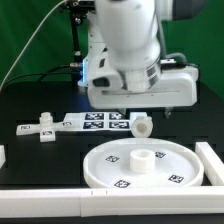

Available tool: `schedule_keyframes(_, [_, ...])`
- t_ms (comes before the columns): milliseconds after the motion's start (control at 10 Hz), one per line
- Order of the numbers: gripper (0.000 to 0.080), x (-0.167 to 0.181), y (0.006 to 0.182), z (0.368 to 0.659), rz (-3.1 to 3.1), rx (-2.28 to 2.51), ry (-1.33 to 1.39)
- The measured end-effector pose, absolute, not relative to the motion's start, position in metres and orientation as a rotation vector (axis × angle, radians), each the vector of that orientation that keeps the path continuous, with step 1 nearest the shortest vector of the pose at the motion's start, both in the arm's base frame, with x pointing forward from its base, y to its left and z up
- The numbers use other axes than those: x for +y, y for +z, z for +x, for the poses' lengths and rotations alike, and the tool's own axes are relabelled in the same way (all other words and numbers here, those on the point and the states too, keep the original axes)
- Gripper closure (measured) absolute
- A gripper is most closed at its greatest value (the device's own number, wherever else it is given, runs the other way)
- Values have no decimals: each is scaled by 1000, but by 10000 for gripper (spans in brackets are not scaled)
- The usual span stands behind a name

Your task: Assemble round table

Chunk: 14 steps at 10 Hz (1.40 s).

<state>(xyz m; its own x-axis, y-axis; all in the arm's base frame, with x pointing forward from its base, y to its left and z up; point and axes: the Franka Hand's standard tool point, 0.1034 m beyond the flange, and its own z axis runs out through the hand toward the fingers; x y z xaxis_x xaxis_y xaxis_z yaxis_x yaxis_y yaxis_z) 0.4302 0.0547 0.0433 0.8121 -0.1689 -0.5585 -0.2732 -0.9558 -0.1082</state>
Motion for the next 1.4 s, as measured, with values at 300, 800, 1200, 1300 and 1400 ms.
schedule_keyframes(300, [150,55,43,436,-2682,335,1133])
schedule_keyframes(800, [150,52,39,436,-2571,373,1350])
schedule_keyframes(1200, [150,52,33,441,-2572,373,1350])
schedule_keyframes(1300, [150,50,24,434,-2576,383,1349])
schedule_keyframes(1400, [150,51,19,426,-2574,386,1361])
